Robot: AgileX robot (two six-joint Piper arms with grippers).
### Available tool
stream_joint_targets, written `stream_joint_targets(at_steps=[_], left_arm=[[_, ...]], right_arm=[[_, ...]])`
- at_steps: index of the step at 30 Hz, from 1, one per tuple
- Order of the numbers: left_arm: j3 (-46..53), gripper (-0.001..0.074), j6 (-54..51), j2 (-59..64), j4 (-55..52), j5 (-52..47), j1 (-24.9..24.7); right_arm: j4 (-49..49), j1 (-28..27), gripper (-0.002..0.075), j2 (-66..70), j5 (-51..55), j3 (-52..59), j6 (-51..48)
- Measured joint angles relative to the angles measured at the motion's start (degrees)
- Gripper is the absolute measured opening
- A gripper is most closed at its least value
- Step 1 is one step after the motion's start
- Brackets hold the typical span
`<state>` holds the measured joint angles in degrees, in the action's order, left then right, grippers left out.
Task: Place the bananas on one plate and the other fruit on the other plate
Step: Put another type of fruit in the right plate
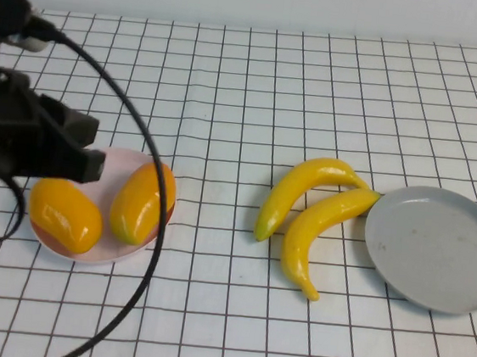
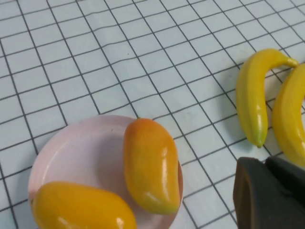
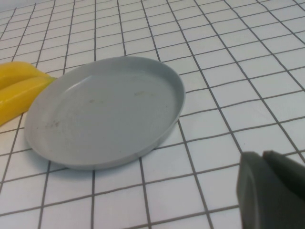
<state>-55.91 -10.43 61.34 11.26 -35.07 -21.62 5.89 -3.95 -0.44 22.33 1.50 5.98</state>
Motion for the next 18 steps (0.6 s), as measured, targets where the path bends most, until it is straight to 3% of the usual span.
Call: stream_joint_targets(at_steps=[7, 13, 18], left_arm=[[0.70, 0.0004, 0.10, -9.86, -5.09, -9.26, 0.00], [0.81, 0.0003, 13.42, -15.03, -14.97, -18.86, 0.00], [6.95, 0.0000, 15.72, -21.07, -17.92, -15.58, 0.00]], right_arm=[[0.00, 0.00, -0.0016, 0.00, 0.00, 0.00, 0.00], [0.00, 0.00, -0.0016, 0.00, 0.00, 0.00, 0.00], [0.11, 0.00, -0.0017, 0.00, 0.00, 0.00, 0.00]])
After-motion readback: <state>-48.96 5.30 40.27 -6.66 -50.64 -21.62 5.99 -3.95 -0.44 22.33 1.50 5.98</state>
